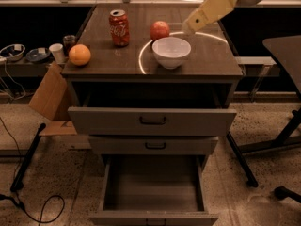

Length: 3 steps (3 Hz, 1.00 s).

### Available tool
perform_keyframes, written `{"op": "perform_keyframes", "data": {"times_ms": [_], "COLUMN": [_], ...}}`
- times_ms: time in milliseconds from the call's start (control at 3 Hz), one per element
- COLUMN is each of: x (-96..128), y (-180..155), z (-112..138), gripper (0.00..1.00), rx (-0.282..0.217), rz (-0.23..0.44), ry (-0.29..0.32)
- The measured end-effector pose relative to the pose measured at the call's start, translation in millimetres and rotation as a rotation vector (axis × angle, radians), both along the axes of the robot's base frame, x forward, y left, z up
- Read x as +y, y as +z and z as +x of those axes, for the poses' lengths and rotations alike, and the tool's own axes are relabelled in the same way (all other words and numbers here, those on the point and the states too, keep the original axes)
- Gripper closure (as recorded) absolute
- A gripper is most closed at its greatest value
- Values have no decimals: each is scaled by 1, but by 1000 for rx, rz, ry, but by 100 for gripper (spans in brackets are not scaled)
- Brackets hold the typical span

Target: Place apple into bottom drawer

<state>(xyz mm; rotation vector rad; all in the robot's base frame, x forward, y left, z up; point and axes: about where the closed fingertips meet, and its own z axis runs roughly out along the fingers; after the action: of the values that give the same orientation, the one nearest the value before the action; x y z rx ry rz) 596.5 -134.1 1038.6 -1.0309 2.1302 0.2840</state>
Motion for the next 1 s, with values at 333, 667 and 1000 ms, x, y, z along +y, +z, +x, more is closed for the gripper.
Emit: {"op": "perform_keyframes", "data": {"times_ms": [333,667,1000], "x": [25,25,30], "y": [-6,-6,-8], "z": [8,8,12], "gripper": [0,0,0], "rx": [-21,-21,-18], "rz": [59,59,74], "ry": [-51,-51,-73]}}
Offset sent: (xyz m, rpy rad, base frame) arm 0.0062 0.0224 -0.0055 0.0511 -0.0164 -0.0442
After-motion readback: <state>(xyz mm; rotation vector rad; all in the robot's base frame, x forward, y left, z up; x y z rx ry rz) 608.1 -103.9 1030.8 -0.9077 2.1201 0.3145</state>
